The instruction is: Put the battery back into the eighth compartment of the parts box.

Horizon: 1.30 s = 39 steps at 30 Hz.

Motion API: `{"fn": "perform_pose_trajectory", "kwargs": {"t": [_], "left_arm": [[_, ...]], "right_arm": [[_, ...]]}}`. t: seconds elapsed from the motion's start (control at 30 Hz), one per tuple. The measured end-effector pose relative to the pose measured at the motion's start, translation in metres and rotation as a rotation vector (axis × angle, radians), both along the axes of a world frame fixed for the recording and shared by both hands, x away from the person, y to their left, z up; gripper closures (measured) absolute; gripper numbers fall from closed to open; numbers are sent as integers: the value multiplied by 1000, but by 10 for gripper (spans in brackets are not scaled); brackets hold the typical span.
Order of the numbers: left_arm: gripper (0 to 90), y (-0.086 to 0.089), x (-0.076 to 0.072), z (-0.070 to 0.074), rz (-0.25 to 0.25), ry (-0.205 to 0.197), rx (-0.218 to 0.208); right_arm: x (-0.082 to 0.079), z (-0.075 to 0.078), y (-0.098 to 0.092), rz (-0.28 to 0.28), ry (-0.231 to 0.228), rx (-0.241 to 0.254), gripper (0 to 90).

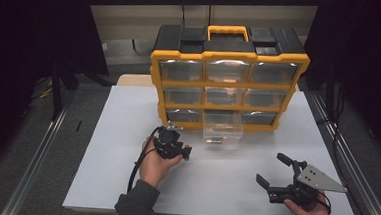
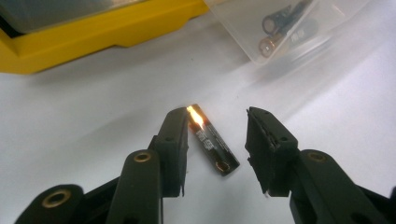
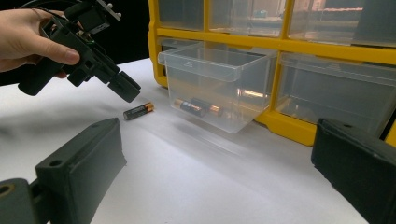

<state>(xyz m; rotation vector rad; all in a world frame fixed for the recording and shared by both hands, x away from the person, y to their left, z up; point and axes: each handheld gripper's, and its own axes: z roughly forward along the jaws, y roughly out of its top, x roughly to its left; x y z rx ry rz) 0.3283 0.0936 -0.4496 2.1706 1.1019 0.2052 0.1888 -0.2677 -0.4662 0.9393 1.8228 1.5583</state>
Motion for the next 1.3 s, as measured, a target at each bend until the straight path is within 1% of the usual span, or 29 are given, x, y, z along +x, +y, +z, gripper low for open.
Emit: {"fn": "perform_pose_trajectory", "kwargs": {"t": [0.03,0.1,0.13,0.17,0.2,0.23,0.27,0.3,0.33,0.4,0.43,0.47,0.5,0.67,0.7,0.77,0.87,0.9,0.93,0.97,1.0,1.03,1.07,1.13,1.2,1.23,1.27,1.3], "left_arm": [[606,0,0,0,-7,9,4],[616,-1,0,-2,-3,10,5],[617,-1,0,-3,-12,9,13],[620,-2,0,-4,-8,12,5],[627,-2,1,-5,-15,9,16],[631,-4,2,-6,-12,3,16],[635,-5,2,-7,2,6,20],[638,-5,3,-8,-9,6,20],[640,-6,3,-9,-7,9,21],[648,-8,4,-12,-1,7,45],[650,-8,5,-14,-1,11,42],[655,-9,4,-16,-1,26,55],[652,-10,4,-19,-8,16,90],[738,-7,4,-19,-10,4,112],[761,-7,4,-19,-7,-3,108],[770,-8,4,-19,2,0,109],[772,-6,6,-19,5,15,90],[773,-5,7,-18,6,27,76],[773,-4,7,-17,4,38,75],[773,-2,8,-16,-1,49,65],[773,-2,8,-15,4,46,52],[773,0,8,-13,7,55,40],[773,2,9,-11,4,54,26],[773,4,9,-4,9,65,-16],[773,6,10,3,5,64,-24],[773,7,10,6,1,68,-37],[773,8,11,10,-11,73,-39],[773,8,11,13,-14,70,-33]], "right_arm": [[0,0,0,0,-1,-1,18],[0,0,0,0,-2,-1,18],[0,0,0,0,-2,-1,18],[0,0,0,0,-2,-1,18],[0,0,0,1,-2,-1,18],[0,0,0,0,-2,-1,18],[0,0,0,1,-2,-1,18],[0,0,0,2,-1,-4,18],[0,0,0,4,-3,-4,18],[0,0,0,4,-3,-5,18],[0,0,0,4,-3,-5,18],[0,0,0,4,-1,-4,18],[0,0,0,2,-3,-4,18],[0,0,-1,4,-6,-6,18],[0,0,-1,4,-6,-7,18],[0,1,0,4,-5,-5,18],[0,0,0,5,-7,-3,18],[0,0,0,6,-7,-3,19],[0,0,0,5,-7,-4,18],[0,0,0,5,-6,-3,18],[0,0,0,5,-7,-3,18],[0,0,0,5,-8,-3,18],[0,0,0,5,-7,-3,18],[0,0,-1,3,-4,-6,18],[0,0,0,3,-6,-5,18],[0,0,0,3,-5,-5,18],[0,0,0,5,-6,-4,18],[0,0,0,5,-6,-2,18]]}}
